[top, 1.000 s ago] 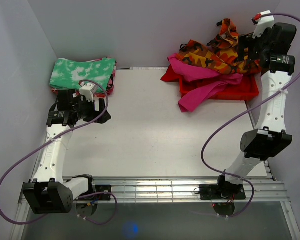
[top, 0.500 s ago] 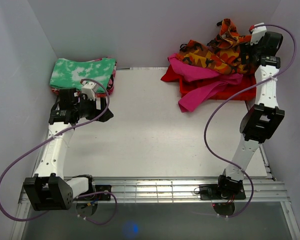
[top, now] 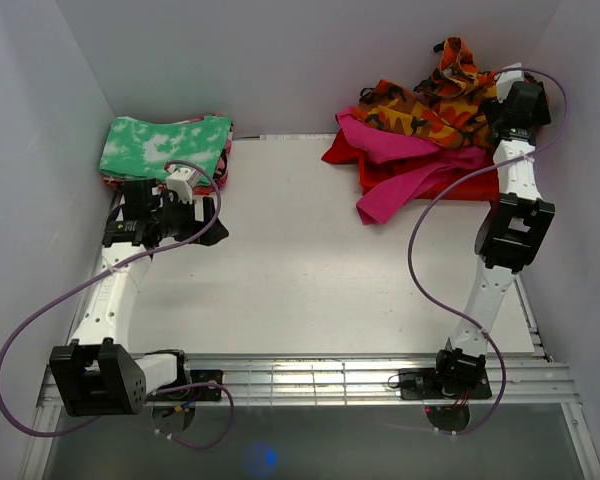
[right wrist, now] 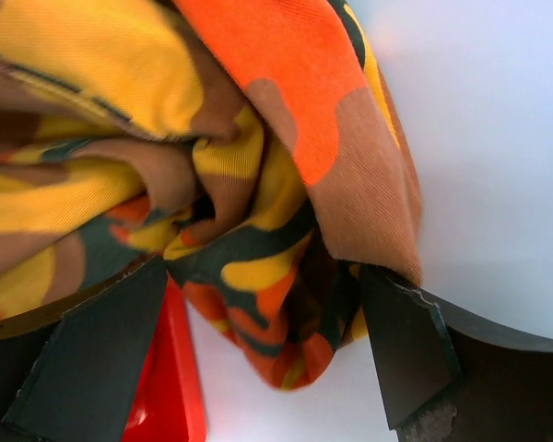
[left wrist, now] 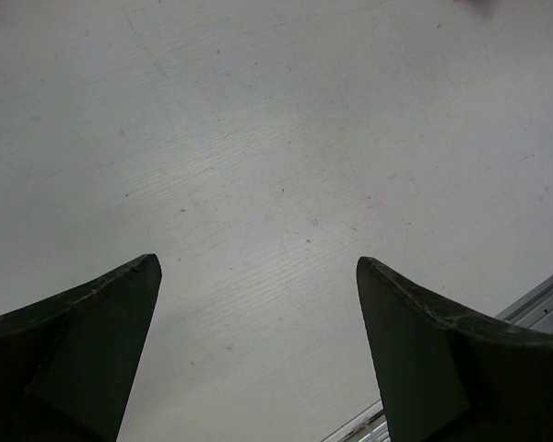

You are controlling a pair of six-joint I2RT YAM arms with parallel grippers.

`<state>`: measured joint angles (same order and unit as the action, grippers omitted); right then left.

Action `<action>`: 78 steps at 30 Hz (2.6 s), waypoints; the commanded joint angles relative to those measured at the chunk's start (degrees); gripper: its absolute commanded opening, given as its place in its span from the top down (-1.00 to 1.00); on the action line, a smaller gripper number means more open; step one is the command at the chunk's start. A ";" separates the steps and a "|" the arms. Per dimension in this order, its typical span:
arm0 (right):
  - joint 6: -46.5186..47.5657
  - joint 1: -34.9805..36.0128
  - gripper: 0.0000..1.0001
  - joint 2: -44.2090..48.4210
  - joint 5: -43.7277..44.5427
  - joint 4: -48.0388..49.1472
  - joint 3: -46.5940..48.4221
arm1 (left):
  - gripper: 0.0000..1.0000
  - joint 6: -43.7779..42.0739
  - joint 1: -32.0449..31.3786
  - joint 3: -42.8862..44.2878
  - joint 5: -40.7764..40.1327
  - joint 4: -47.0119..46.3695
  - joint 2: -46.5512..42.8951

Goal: Fold and stack the trousers
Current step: Grab the trousers from the pile, then move the trousers to the center of the board

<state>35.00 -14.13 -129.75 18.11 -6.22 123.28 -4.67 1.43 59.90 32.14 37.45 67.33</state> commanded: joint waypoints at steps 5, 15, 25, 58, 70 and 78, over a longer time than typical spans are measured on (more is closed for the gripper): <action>5.86 -0.28 -0.86 -6.02 6.06 13.34 1.69 | -0.96 -0.17 0.24 -0.05 -0.15 -0.80 0.96; 6.74 0.59 0.83 -6.92 3.60 14.74 4.95 | -0.96 -0.43 0.24 2.15 -2.52 -0.19 3.25; -3.62 1.65 0.85 5.19 -2.04 6.31 6.89 | -0.96 0.97 0.24 4.79 -5.42 0.25 3.42; -32.98 16.57 0.84 39.21 -35.33 8.56 2.40 | -0.96 8.62 0.33 10.85 1.70 1.66 -0.09; -25.79 38.02 0.84 41.34 -27.78 26.69 10.39 | -0.96 10.12 0.33 13.23 6.52 -1.85 -4.74; -19.19 45.07 0.84 45.70 -21.82 30.92 2.78 | -0.96 2.32 0.24 0.40 13.57 -9.95 -10.56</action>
<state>13.04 30.92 -89.12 -10.26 14.85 129.25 2.59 1.54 62.72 42.63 30.22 56.95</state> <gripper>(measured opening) 0.137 0.979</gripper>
